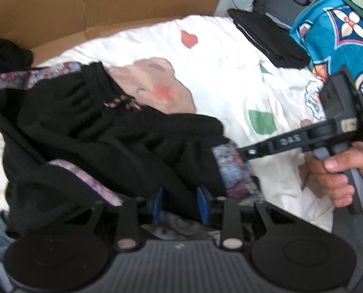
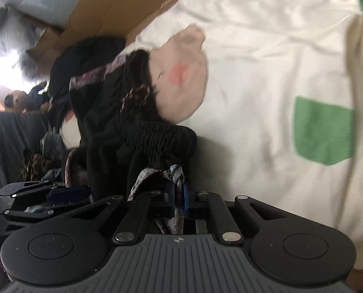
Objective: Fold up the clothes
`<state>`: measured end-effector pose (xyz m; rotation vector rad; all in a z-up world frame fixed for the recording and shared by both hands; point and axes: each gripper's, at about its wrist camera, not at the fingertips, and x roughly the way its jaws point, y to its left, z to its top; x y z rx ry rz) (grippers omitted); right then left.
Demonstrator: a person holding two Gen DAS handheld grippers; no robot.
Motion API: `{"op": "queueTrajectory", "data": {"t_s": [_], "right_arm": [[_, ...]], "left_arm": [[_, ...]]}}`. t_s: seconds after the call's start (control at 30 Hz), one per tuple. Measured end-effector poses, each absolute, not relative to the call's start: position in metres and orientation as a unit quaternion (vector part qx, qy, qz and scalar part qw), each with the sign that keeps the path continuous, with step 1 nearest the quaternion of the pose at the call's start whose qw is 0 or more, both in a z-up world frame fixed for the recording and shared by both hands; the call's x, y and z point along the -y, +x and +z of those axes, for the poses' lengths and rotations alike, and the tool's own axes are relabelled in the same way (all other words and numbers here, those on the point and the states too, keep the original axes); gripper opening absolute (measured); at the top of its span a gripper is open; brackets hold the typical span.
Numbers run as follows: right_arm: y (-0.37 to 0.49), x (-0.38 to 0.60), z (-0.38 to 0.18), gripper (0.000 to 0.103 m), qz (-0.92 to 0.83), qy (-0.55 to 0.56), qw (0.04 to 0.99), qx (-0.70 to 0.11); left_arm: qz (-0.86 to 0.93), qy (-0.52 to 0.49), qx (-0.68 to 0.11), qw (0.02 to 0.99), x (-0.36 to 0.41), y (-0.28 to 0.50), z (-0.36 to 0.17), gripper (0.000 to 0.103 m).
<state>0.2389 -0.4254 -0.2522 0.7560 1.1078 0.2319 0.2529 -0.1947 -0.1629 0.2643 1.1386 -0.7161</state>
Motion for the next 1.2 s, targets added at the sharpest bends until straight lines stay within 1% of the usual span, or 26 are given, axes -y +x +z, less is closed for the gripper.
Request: {"op": "queueTrajectory", "data": {"t_s": [0.2,0.27,0.33,0.63,0.73,0.8,0.83,0.87,0.93,0.97,1.2], "right_arm": [[0.23,0.458,-0.244,0.003,0.055,0.367,0.793,-0.482],[0.228,0.47,-0.237,0.003,0.034,0.354,0.809,-0.468],[0.227,0.483,-0.23,0.0,0.015,0.344,0.821,-0.455],[0.222,0.545,-0.226,0.0,-0.037,0.389,0.817,-0.423],[0.218,0.556,-0.23,0.002,-0.044,0.414,0.807,-0.419],[0.221,0.552,-0.235,0.008,-0.025,0.434,0.797,-0.419],[0.222,0.549,-0.237,0.02,-0.015,0.444,0.792,-0.418],[0.224,0.547,-0.24,0.034,-0.004,0.454,0.787,-0.418],[0.228,0.54,-0.243,0.052,0.009,0.467,0.78,-0.417],[0.23,0.537,-0.245,0.053,0.014,0.472,0.775,-0.419],[0.242,0.518,-0.268,0.053,0.025,0.497,0.746,-0.443]], "left_arm": [[-0.299,0.138,-0.498,0.802,0.185,0.271,-0.151,0.034],[-0.281,0.138,-0.491,0.813,0.178,0.277,-0.148,0.037],[-0.264,0.143,-0.487,0.82,0.172,0.284,-0.148,0.049],[-0.203,0.156,-0.497,0.829,0.152,0.317,-0.169,0.057],[-0.184,0.153,-0.498,0.834,0.144,0.327,-0.173,0.059],[-0.177,0.147,-0.498,0.836,0.137,0.331,-0.171,0.061],[-0.174,0.147,-0.498,0.837,0.135,0.333,-0.172,0.062],[-0.17,0.147,-0.498,0.838,0.133,0.335,-0.172,0.062],[-0.163,0.147,-0.499,0.838,0.129,0.338,-0.175,0.062],[-0.161,0.146,-0.501,0.838,0.128,0.338,-0.176,0.062],[-0.154,0.143,-0.519,0.829,0.116,0.338,-0.19,0.062]]}}
